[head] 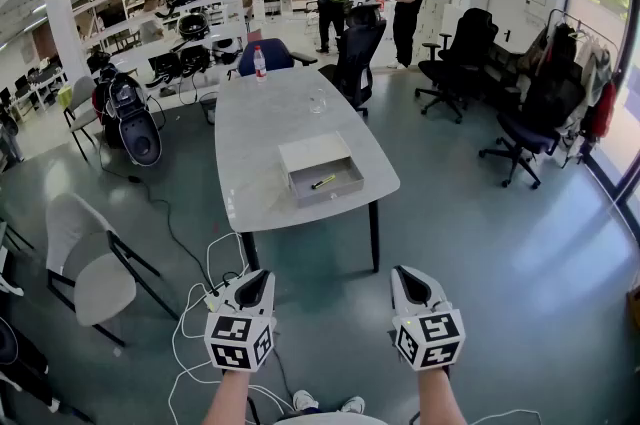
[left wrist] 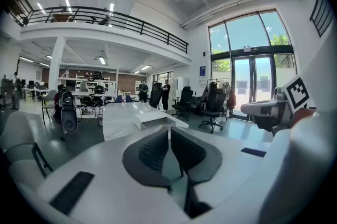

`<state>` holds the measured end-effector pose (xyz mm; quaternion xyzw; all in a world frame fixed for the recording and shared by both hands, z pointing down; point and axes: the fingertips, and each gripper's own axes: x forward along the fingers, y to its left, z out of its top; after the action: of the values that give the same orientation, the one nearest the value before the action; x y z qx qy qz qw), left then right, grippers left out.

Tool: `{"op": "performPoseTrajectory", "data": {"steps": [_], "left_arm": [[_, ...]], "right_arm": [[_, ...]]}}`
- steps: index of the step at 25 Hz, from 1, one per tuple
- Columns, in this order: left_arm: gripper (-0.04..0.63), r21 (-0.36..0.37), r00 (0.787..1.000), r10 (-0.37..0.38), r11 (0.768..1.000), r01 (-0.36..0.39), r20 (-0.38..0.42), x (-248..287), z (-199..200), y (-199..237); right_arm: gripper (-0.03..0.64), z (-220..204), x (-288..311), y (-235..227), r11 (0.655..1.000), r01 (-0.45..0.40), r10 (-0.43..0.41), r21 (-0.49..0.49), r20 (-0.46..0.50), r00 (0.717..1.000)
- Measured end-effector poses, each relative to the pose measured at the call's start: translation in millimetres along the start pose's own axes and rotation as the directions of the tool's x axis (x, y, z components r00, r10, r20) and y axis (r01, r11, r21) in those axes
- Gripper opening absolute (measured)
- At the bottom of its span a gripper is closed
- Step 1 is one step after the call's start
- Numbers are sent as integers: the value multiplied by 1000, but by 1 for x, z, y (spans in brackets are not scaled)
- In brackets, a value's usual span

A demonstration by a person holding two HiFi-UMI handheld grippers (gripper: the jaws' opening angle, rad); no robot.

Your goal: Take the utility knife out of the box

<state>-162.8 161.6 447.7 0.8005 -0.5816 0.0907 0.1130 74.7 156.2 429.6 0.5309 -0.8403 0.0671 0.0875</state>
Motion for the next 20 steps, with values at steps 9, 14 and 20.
{"op": "performPoseTrajectory", "data": {"steps": [9,14,20], "left_arm": [[23,-7,1000,-24,1000,24,1,15,-1,5],[23,-24,998,-63,998,63,2,27,-1,10],[23,-13,995,-103,995,103,-4,42,1,21]], "right_arm": [[5,-4,13,3,1000,2,-2,9,-9,1000],[5,-6,24,7,1000,7,-7,9,-25,1000],[5,-2,40,13,999,29,-29,12,-36,999]]}}
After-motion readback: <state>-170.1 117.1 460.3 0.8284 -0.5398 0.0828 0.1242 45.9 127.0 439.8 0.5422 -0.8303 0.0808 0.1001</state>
